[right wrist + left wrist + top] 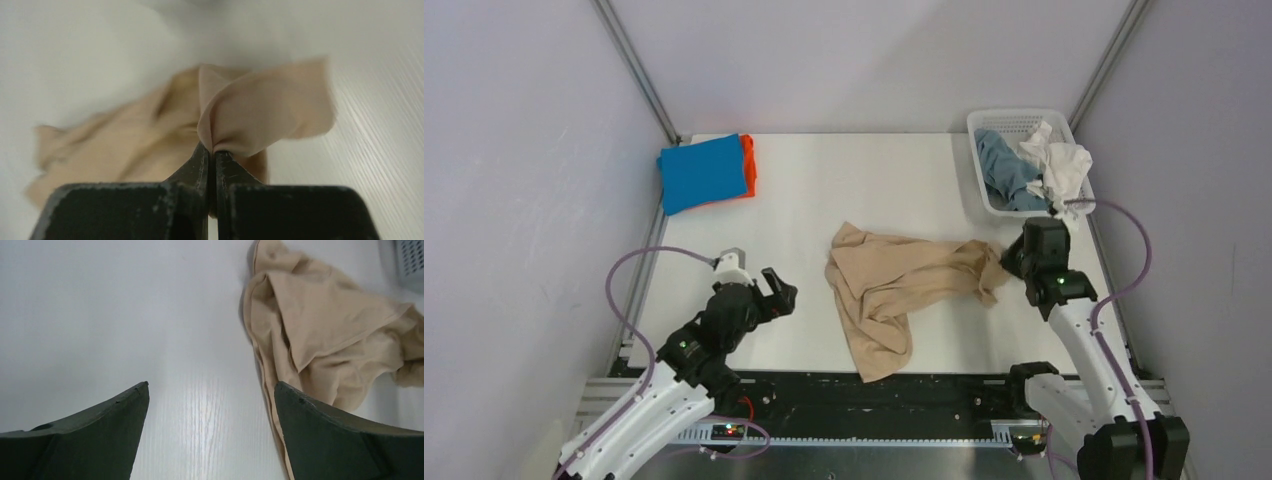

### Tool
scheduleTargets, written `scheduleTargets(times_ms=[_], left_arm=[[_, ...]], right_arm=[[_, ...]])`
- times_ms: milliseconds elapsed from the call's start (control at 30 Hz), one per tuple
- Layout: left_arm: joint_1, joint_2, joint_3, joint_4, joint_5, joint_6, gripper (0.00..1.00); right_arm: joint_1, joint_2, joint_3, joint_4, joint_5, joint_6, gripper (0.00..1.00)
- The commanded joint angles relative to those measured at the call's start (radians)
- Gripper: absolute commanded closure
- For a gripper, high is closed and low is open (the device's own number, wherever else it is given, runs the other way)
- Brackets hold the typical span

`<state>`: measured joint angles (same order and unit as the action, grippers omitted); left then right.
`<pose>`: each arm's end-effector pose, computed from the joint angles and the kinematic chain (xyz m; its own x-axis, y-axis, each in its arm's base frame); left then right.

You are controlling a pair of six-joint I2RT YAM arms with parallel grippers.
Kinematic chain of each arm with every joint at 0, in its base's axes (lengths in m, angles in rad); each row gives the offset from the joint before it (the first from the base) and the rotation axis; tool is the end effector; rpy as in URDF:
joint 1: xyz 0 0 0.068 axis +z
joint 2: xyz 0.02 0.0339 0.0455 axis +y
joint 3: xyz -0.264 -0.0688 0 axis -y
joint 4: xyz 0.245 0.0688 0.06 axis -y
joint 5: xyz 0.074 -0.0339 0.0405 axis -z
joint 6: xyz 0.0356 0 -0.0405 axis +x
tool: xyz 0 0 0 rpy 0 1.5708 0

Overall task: Fold and stack the t-shirts
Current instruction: Move the tshirt to the center of the board

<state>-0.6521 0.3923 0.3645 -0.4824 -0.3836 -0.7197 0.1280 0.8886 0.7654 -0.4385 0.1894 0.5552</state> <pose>0.1003 -0.0598 0.2153 -0.4917 -0.3936 -0.7767 -0.0279 0.8987 -0.4378 0.1955 0.0184 0.2898 -0.4317 0.4664 -0.7721 0.3062 0.8809 0.3609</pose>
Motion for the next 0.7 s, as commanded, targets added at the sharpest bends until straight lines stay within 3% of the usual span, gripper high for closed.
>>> scheduleTargets(times_ms=[0, 100, 167, 333, 500, 667], left_arm=[[-0.005, 0.137, 0.034, 0.066, 0.195, -0.035, 0.02], [-0.048, 0.263, 0.029, 0.161, 0.33, -0.043, 0.02], [-0.112, 0.324, 0.032, 0.197, 0.345, -0.053, 0.02], [-0.307, 0.491, 0.058, 0.274, 0.327, -0.119, 0.04], [-0.52, 0.698, 0.166, 0.29, 0.203, -0.202, 0.07], [-0.615, 0.965, 0.351, 0.284, 0.156, -0.205, 0.15]], right_arm=[[-0.047, -0.05, -0.107, -0.043, 0.134, 0.081, 0.97], [-0.048, -0.062, -0.151, -0.065, 0.177, 0.082, 0.96], [-0.047, -0.075, -0.166, -0.067, 0.194, 0.083, 0.95], [-0.048, -0.11, -0.192, -0.059, 0.197, 0.083, 0.95], [-0.049, -0.118, -0.218, -0.046, 0.176, 0.084, 0.95], [-0.05, -0.125, -0.23, -0.036, 0.152, 0.08, 0.95]])
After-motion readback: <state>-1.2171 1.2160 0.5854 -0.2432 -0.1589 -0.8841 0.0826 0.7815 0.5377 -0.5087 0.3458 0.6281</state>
